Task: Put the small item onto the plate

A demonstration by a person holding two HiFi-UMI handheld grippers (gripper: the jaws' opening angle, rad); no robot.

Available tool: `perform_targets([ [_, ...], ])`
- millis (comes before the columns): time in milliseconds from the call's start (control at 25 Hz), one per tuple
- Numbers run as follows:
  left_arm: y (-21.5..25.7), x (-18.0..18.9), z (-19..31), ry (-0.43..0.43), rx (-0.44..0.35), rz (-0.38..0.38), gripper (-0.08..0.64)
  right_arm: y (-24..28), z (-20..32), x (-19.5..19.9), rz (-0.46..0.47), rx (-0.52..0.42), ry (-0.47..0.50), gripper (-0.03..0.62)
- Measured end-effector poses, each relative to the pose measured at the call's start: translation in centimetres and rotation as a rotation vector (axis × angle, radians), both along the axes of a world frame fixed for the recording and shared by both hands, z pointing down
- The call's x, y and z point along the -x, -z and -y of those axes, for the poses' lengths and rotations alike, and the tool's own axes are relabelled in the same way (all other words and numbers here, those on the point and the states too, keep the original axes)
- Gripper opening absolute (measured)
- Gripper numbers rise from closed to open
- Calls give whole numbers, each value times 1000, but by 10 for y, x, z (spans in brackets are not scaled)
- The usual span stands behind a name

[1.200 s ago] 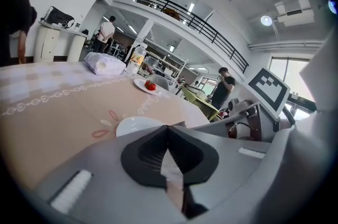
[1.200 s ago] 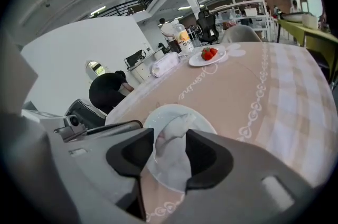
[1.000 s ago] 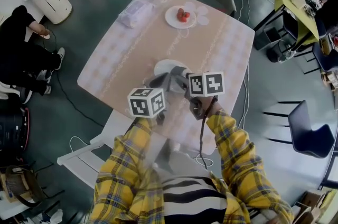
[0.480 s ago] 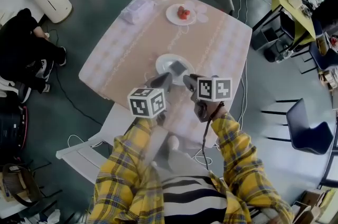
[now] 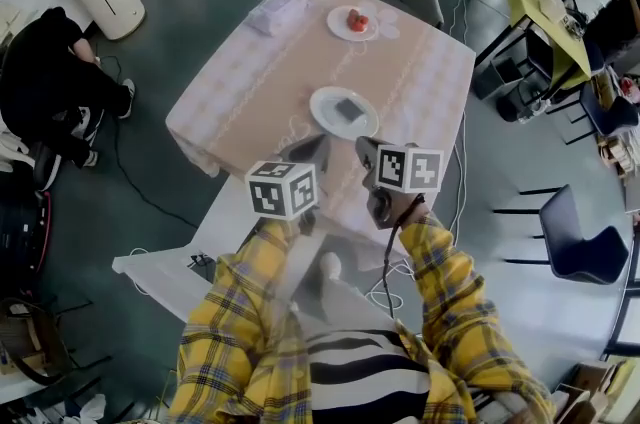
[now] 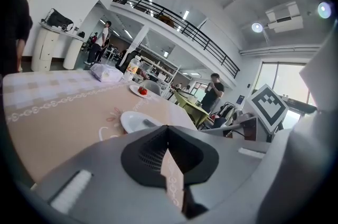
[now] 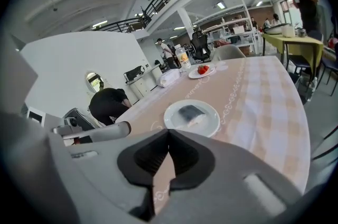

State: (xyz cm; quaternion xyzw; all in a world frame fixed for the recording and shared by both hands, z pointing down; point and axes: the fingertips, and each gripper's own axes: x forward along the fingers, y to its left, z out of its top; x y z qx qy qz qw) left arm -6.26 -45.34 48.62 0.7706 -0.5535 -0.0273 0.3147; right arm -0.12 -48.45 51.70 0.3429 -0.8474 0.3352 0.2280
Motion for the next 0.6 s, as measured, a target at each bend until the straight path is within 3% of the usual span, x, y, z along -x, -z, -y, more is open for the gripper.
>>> perform_targets([
  [600, 41, -13, -95, -106, -83, 61, -11, 50, -104, 5, 47, -120, -44, 3],
])
